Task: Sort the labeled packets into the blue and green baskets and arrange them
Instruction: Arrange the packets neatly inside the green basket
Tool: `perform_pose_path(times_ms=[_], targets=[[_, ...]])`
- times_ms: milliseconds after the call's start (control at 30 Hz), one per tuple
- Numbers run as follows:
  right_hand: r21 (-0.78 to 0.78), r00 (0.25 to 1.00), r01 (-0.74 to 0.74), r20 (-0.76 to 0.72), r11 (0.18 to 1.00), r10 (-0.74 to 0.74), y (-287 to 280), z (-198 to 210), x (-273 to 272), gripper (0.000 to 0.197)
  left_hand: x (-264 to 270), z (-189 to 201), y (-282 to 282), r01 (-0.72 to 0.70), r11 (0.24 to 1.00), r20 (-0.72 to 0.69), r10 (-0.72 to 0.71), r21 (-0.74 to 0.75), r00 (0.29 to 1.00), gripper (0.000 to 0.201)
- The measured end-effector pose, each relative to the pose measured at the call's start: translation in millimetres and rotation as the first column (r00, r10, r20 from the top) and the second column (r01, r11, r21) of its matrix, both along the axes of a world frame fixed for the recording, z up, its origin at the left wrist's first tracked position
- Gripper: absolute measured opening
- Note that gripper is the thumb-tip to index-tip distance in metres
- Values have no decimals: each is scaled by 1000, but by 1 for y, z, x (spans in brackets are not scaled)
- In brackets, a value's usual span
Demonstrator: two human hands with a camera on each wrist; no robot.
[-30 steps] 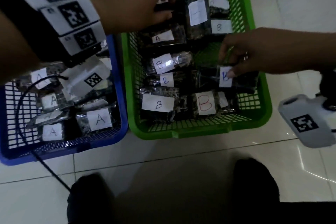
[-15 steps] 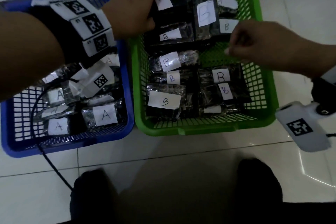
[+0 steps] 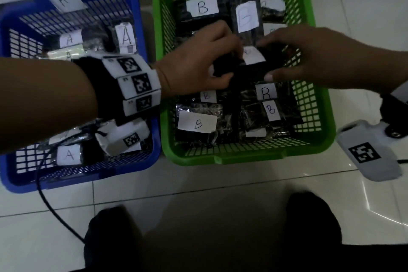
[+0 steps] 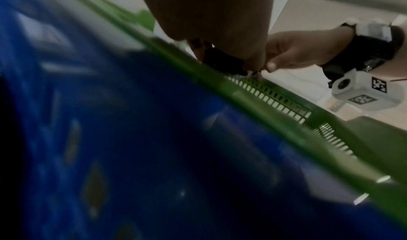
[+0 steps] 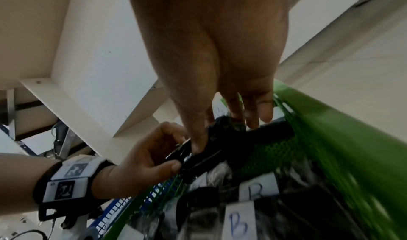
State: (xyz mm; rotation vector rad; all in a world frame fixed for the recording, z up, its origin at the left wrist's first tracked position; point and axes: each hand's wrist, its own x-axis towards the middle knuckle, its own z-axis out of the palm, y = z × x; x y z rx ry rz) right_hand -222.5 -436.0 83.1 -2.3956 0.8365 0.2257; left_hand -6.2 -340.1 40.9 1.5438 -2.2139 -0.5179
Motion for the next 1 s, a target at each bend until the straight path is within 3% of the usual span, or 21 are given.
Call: perform_pose_path(times_ms=[100, 167, 267, 367, 467, 567, 667, 733, 800, 867, 1000], targets=[[-74, 999, 32, -21, 997, -33, 1, -17, -3, 58, -8, -12, 0, 13, 997, -51, -9, 77, 999, 41], [-208, 996, -68, -68, 976, 55, 3, -28, -6, 56, -5, -18, 0, 13, 986, -7, -12, 168, 1000, 54], [-523, 958, -258, -250, 812, 143, 11, -38, -9, 37, 2, -18, 1, -19, 960, 53, 4, 281, 999, 61], [-670, 947, -304, -290, 677, 138, 14, -36, -9, 7, 3, -15, -3, -33, 937, 139, -17, 349, 990, 61], [-673, 951, -296, -274, 678, 144, 10, -34, -7, 16, 4, -14, -7, -12, 933, 288, -98, 360, 953, 63], [-622, 936, -340, -301, 705, 185, 11, -40, -6, 12, 6, -18, -5, 100, 953, 419, -219, 286, 881, 62], [-441, 936, -326, -274, 836, 221, 9, -48, -6, 43, 6, -22, 4, 144, 955, 462, -254, 260, 850, 78], [-319, 940, -297, -264, 900, 216, 7, -50, -4, 55, 8, -25, 7, 158, 953, 453, -264, 259, 852, 76], [-358, 930, -343, -262, 869, 259, 5, -50, -1, 59, 8, -24, 8, 187, 949, 464, -289, 254, 837, 75], [-460, 903, -421, -297, 782, 311, 9, -50, 1, 57, 7, -23, 5, 187, 945, 504, -303, 268, 809, 79], [-562, 874, -480, -375, 674, 310, 23, -47, 9, 45, 6, -19, 6, 185, 946, 565, -309, 266, 765, 87]])
